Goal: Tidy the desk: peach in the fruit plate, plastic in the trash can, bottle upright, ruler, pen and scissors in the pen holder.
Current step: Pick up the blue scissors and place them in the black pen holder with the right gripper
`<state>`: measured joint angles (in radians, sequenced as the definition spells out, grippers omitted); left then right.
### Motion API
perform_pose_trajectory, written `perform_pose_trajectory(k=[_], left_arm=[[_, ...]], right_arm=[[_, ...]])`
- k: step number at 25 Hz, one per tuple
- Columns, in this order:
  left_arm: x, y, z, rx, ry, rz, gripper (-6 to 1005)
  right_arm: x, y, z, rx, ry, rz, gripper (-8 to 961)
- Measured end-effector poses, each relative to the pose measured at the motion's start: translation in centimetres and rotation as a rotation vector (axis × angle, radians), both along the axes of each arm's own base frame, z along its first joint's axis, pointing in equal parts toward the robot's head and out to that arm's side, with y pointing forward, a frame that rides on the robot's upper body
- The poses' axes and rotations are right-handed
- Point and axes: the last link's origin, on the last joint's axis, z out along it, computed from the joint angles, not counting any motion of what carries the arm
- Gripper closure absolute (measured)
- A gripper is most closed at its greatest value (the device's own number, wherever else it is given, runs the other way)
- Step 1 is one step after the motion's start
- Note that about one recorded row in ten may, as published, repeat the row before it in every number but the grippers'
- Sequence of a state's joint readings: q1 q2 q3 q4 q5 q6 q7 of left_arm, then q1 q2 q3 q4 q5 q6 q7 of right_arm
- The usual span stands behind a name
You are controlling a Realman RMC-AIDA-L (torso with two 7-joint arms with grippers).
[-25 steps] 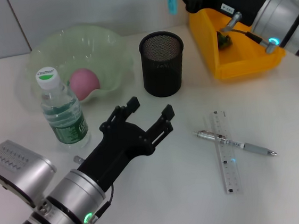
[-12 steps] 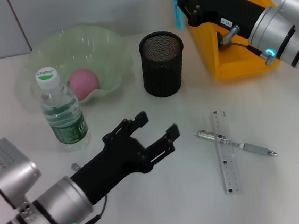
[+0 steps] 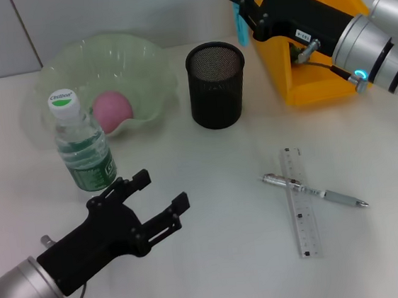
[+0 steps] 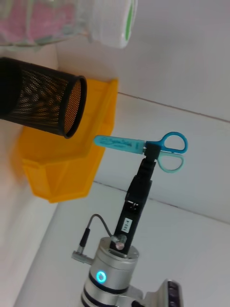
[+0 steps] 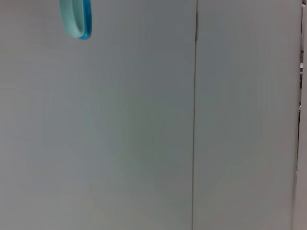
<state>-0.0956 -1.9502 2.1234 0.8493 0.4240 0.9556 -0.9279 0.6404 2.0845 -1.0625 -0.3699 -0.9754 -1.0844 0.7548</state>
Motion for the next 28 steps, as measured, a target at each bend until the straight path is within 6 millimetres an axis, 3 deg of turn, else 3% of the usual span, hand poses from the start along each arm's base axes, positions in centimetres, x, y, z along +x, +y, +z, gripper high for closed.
perform_pose_trajectory(k=[4, 13, 28], left_arm=[[-0.8, -0.1, 0.4, 0.001, 0.04, -0.02, 162], [-0.4, -0.2, 0.4, -0.012, 0.019, -0.055, 162], [0.2, -0.1, -0.2, -0.045, 0.013, -0.091, 161]], right_arm=[[0.2, -0.2, -0.4, -0.014, 0.004, -0.011, 857], [-0.1, -0.1, -1.8, -0.053, 0.011, -0.031, 856], [0.2, 0.6, -2.4, -0.063, -0.023, -0.085, 854]])
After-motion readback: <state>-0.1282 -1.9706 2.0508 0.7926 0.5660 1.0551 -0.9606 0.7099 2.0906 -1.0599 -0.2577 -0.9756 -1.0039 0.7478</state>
